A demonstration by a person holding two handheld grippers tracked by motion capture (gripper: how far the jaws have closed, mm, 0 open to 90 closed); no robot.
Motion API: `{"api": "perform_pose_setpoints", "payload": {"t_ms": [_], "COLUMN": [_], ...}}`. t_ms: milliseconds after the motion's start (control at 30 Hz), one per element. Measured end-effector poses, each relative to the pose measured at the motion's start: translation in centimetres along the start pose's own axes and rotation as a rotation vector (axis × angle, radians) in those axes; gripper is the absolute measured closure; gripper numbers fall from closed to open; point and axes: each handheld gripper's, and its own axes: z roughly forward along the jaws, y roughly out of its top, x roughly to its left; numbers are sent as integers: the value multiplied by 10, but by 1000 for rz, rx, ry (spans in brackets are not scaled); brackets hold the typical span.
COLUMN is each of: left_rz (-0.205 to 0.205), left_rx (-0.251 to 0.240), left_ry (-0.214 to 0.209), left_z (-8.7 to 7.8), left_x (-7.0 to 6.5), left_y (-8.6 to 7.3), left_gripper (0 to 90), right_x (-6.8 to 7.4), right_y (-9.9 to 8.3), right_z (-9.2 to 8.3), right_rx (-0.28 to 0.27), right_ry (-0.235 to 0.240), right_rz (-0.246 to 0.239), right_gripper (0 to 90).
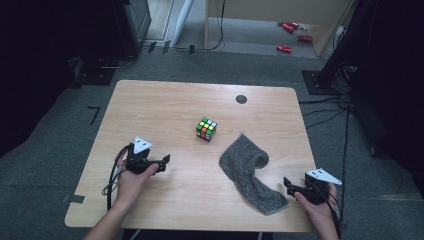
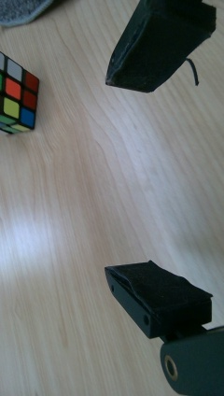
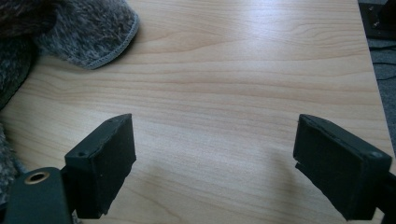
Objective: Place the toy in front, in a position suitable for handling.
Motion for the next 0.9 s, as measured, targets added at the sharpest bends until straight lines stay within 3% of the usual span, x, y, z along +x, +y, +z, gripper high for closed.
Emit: {"api": "perform_pose_setpoints", "payload": {"t_ms": [333, 900], "left_rz": [18, 32], "left_rx": [-9, -7], "left_ry": [-35, -68], "left_z": [29, 60], "left_x": [-20, -49], "left_y": [20, 38], "left_gripper": [96, 97], "right_x": [6, 10], "right_y": [-4, -5], "right_z": [4, 7], "right_rx": [23, 29], "right_ry": [11, 8], "right_rz": [-19, -32], "right_gripper": [131, 131]}}
